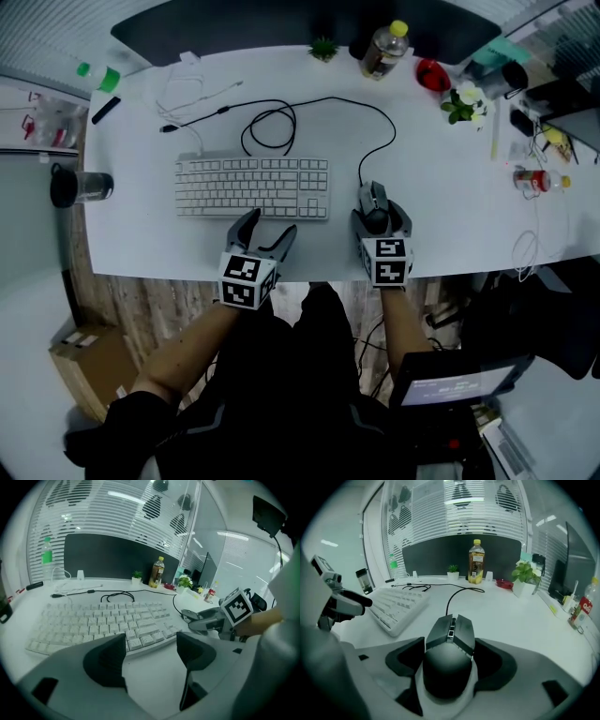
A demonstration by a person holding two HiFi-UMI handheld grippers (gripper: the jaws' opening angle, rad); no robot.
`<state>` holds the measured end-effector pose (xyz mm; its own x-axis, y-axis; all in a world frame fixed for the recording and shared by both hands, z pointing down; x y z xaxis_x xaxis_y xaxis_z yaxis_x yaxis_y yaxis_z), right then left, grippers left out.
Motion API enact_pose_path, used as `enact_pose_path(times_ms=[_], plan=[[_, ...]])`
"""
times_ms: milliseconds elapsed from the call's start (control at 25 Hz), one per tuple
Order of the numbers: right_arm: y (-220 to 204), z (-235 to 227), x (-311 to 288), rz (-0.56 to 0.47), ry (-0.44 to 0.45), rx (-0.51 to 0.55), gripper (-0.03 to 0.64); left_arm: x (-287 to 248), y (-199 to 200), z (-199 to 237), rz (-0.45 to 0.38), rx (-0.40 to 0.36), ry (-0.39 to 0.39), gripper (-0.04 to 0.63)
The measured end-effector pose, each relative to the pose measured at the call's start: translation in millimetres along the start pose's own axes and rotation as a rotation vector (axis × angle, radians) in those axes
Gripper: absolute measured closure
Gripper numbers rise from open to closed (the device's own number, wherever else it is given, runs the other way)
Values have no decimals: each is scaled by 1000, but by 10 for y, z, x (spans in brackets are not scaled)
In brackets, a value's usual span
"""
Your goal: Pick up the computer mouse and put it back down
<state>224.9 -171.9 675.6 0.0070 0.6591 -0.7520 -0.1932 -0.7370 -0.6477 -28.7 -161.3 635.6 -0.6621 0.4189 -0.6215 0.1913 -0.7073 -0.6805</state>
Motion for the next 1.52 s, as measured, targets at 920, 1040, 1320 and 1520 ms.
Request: enact_pose_path(times_ms=[920,1040,1320,1520], plan=[[805,-83,857,-116,43,-108,325,712,773,-138,-154,-100,-19,242],[1071,-122,1080,-163,33,-109,325,872,985,-190,-208,-123,-31,244],[1571,-133,1541,-260,36,-93,325,1222,1454,-309,-341,-187,2,244],[1756,-157,1699,-292,33,-90,324,1402,1677,-432,-440,-190,-1,244]])
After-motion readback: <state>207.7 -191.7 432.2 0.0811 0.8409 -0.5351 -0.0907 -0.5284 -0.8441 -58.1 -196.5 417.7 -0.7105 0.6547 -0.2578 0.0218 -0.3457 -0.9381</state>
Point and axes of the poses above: the fingertips, and each gripper's own axes: x backward along the fingers, z to its left, y out of its top, the point moved 7 cm from there along x, backward along the fingers, and after that the axes turned 12 degrees about -y, right-handed, at the moved point
